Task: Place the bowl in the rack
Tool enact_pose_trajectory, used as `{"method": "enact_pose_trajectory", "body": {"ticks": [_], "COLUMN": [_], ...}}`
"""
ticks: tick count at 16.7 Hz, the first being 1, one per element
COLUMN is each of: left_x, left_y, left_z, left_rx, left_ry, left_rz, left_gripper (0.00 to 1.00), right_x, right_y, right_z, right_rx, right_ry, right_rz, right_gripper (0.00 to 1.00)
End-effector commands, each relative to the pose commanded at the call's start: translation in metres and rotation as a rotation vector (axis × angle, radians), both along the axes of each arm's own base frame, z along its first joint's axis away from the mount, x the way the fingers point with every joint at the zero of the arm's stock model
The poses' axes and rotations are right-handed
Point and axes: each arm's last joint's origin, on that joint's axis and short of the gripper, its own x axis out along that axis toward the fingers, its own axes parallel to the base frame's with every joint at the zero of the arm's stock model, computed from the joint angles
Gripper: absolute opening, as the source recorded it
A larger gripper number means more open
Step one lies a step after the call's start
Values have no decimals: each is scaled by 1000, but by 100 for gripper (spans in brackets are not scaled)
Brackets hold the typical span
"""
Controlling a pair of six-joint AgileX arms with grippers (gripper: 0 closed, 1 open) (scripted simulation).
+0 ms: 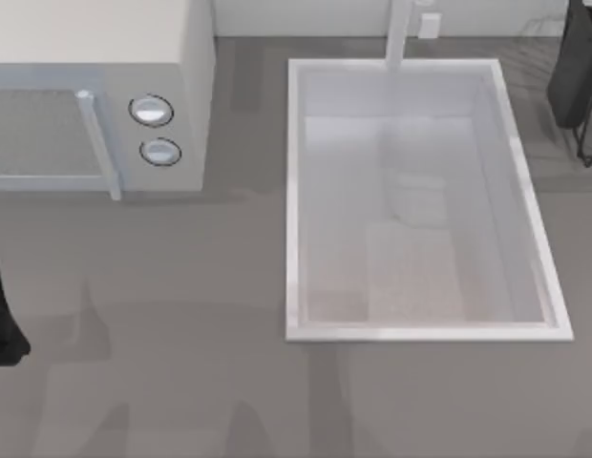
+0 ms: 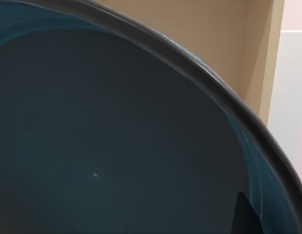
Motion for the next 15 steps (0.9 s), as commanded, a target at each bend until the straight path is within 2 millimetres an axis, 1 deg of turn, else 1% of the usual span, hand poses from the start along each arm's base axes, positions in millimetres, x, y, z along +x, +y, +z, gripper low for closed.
{"method": "enact_pose_trajectory", "body": {"ticks": [4, 5, 7, 9, 11, 13, 15], "left_x": [0, 0, 0, 0, 0, 0, 0], "left_y": [0, 0, 0, 0, 0, 0, 0], "left_z": [0, 0, 0, 0, 0, 0, 0], "left_rx": [0, 0, 0, 0, 0, 0, 0], "left_ry": [0, 0, 0, 0, 0, 0, 0], "left_rz": [0, 0, 0, 0, 0, 0, 0], "left_gripper": [100, 100, 100, 100, 100, 100, 100], "right_x": [2, 5, 22, 49, 83, 118, 150], "right_y": [0, -2, -9, -19, -29, -34, -32], "right_z": [0, -1, -8, -22, -45, -75, -109], "right_rx": [3, 3, 4, 5, 4, -1, -7], "right_ry": [1, 2, 4, 9, 8, 2, -8], "right_rz": [2, 3, 5, 5, 4, 2, 2], "right_gripper": [0, 0, 0, 0, 0, 0, 0]}}
